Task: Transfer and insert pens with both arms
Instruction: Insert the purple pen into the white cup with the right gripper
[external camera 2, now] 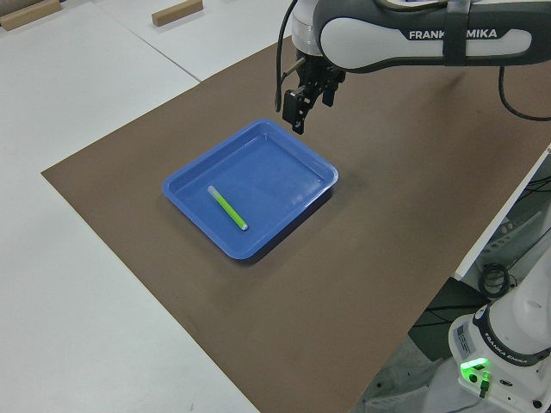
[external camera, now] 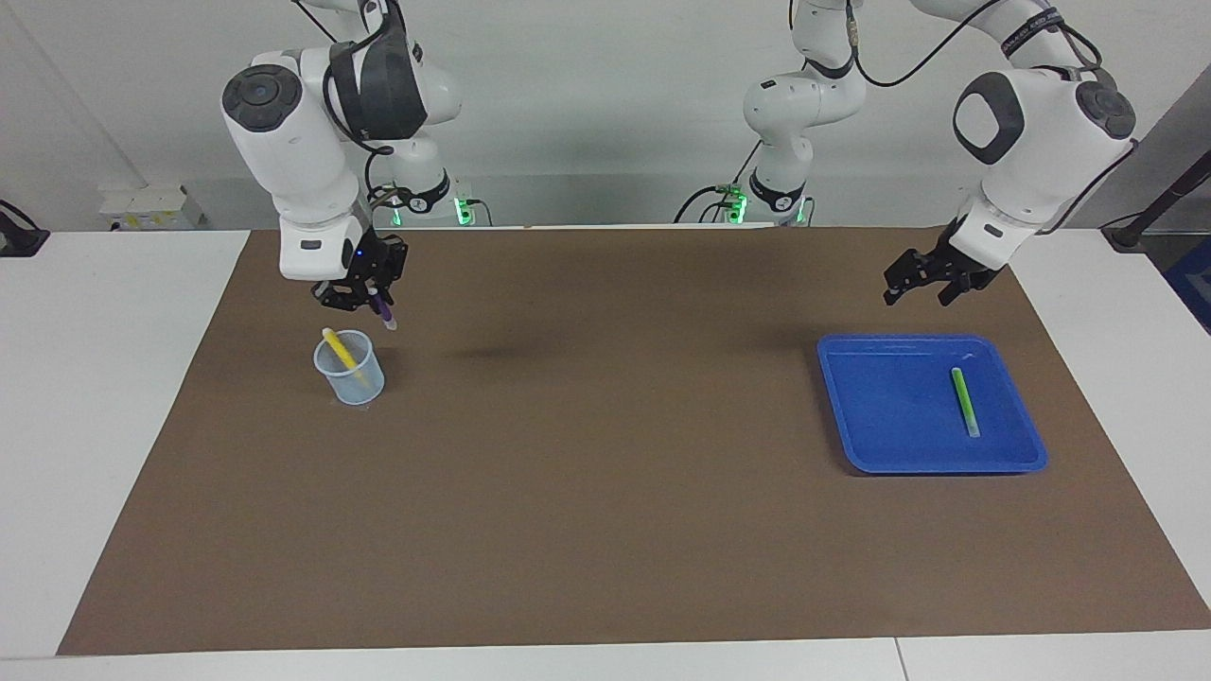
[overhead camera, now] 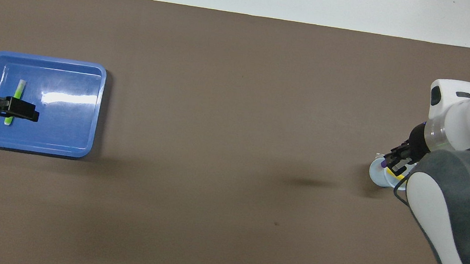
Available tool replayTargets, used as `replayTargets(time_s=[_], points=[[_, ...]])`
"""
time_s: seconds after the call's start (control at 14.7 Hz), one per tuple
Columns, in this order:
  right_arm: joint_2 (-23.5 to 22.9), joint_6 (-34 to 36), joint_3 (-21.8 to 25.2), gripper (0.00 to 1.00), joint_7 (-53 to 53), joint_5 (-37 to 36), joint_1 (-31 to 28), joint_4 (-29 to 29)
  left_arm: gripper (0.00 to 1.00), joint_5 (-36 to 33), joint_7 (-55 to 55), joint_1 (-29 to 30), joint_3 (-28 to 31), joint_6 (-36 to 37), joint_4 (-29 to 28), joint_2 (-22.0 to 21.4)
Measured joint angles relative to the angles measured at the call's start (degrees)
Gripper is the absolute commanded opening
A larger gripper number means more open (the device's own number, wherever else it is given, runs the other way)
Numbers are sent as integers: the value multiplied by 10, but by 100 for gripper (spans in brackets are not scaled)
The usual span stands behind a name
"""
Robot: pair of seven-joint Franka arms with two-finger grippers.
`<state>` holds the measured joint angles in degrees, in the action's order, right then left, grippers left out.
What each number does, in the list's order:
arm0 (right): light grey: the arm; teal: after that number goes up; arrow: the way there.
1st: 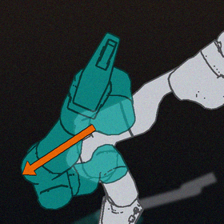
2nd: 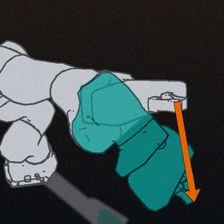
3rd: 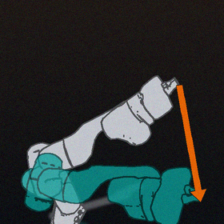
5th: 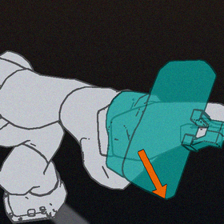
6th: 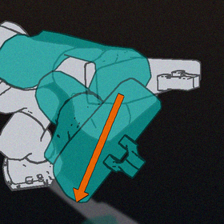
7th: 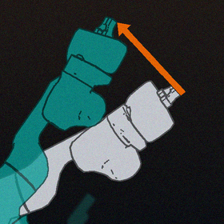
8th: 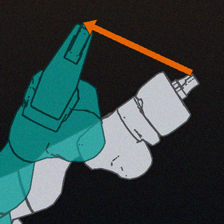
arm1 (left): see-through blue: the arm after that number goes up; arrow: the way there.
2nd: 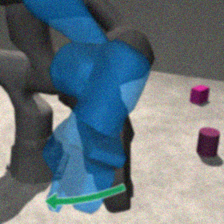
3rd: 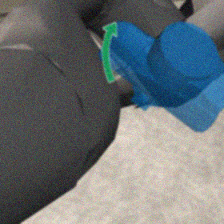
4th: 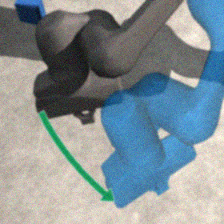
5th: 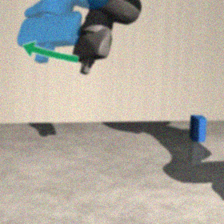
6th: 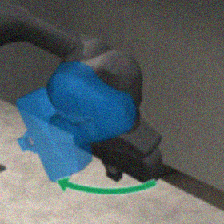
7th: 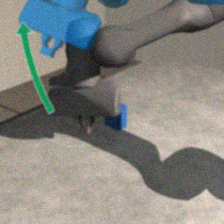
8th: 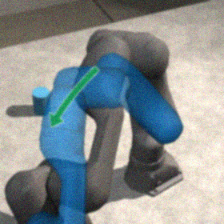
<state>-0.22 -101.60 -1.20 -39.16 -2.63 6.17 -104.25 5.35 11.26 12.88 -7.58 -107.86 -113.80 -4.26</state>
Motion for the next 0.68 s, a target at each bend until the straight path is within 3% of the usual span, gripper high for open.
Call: replayTargets(time_s=[0.48, 0.68], points=[[-1, -134, 1, 0, -111, -14, -39, -71, 100, -62, 136, 37, 1, -120, -24, 61], [2, -149, 1, 0, -136, -14, -45, -90, 100, -63, 156, 46, 0, -150, -24, 85]])
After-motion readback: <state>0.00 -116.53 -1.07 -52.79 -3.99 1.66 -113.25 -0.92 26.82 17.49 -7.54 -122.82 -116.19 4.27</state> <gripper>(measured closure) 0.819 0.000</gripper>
